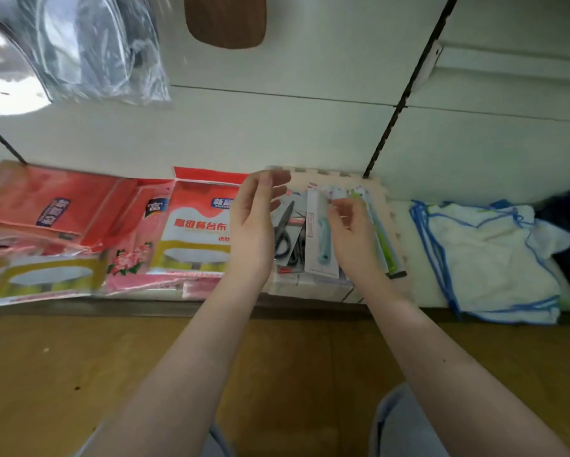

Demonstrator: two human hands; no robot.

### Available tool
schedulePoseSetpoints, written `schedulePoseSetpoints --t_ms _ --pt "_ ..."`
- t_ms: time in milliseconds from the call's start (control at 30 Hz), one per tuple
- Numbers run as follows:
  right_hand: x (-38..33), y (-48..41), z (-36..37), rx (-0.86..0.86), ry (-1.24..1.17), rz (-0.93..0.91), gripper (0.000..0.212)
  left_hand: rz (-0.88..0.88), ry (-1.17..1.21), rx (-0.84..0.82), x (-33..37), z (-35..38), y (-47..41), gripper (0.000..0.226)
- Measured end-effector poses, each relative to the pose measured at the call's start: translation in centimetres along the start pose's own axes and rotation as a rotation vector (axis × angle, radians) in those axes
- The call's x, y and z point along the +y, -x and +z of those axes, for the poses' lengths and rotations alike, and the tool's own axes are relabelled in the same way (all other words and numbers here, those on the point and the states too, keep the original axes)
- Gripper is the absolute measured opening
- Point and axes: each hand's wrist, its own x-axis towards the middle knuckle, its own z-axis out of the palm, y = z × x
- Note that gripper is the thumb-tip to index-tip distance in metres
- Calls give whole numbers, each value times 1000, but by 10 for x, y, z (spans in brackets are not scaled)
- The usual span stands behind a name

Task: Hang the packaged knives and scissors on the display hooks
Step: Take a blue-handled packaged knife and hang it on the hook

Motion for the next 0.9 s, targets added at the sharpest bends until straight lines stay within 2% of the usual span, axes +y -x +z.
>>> schedulePoseSetpoints --t_ms 167,333,600,733,900 --pt "30 -13 7 28 161 87 19 -31 59 -45 -7 12 -5 32" --pt "43 -22 15 -41 465 107 29 -25 3 -58 -15 15 -3 31" --pt "36 -24 28 -87 714 112 48 -65 -12 -59 -16 4 -5 32" --pt "28 -23 22 -73 596 158 42 -72 -48 -44 -16 2 -9 29" --pt "19 -12 12 -39 439 89 24 -60 -59 -86 -17 7 -13 22"
